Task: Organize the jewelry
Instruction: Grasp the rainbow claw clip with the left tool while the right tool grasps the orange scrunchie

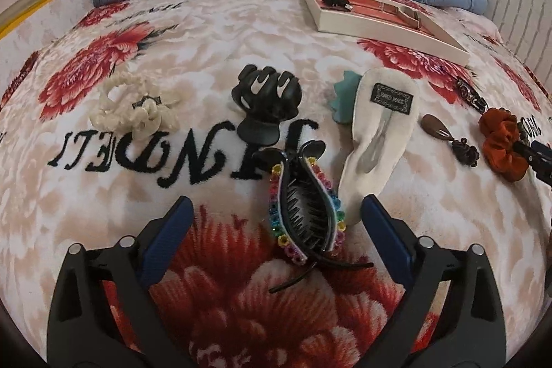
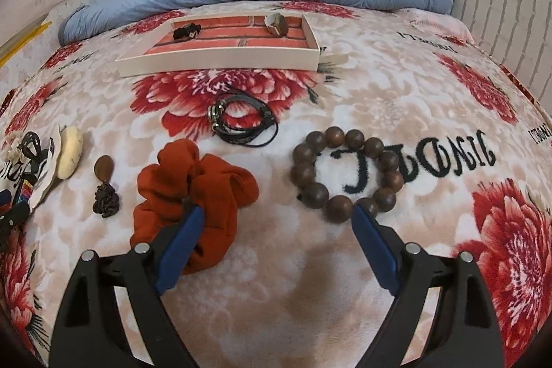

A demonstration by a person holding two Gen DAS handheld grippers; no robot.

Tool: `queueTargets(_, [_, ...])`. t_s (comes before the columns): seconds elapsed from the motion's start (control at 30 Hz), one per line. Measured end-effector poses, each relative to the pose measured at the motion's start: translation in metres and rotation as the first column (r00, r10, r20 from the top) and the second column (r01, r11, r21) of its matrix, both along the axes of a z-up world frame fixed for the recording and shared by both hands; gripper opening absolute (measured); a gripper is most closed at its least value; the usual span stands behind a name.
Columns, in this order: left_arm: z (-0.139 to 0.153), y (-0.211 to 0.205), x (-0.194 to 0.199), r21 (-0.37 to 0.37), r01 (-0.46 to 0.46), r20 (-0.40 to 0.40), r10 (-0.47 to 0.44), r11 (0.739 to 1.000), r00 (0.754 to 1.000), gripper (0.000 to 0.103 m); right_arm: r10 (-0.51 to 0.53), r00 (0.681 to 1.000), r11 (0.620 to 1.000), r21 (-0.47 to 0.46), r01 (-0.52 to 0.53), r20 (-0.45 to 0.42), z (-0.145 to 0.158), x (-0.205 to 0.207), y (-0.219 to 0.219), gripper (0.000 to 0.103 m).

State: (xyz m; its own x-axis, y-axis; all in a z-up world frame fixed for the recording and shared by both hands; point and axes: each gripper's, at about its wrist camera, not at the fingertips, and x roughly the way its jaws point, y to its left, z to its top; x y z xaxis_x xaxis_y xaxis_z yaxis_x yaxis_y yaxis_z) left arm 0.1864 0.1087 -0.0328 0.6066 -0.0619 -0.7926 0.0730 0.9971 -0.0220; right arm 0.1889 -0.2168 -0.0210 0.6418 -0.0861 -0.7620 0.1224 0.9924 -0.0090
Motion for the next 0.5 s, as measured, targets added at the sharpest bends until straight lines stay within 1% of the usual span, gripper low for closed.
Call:
queueTargets(0.03, [-0.002,0.001,0.001,-0.009,-0.001,-0.010,0.000,1.000,1.000,0.091,0.003,1.000,1.000,0.009,-0.003,-0.004,-0.001,0.000,0.000,0.081])
queueTargets(0.07, [-0.002,0.002,0.001,-0.013,-0.002,-0.011,0.002,1.000,1.000,0.090,0.007,1.000,1.000,0.025,-0.007,-0.010,-0.001,0.001,0.001,0.080])
queueTargets(0.27, [-0.003,-0.001,0.001,0.008,0.003,-0.005,-0.003,1.000,1.000,0.087,0.036,0.999,0.999,0.032,-0.035,-0.031,-0.006,0.006,0.010,0.078])
queueTargets(0.33, [-0.003,-0.002,0.002,0.010,0.006,-0.005,-0.006,1.000,1.000,0.085,0.044,0.998,0.998,0.038,-0.042,-0.043,-0.008,0.007,0.011,0.072])
queueTargets(0.37, [-0.003,-0.002,0.001,0.010,0.005,-0.005,-0.005,1.000,1.000,0.084,0.048,0.998,0.998,0.038,-0.046,-0.049,-0.009,0.008,0.012,0.072])
queueTargets(0.47, [-0.002,-0.003,0.000,0.014,0.007,0.002,-0.007,1.000,1.000,0.080,0.062,0.997,0.998,0.033,-0.060,-0.056,-0.011,0.009,0.015,0.066])
queueTargets(0.5, [-0.002,-0.004,0.000,0.017,0.008,0.003,-0.008,1.000,1.000,0.079,0.067,0.996,0.997,0.035,-0.065,-0.060,-0.011,0.010,0.016,0.062])
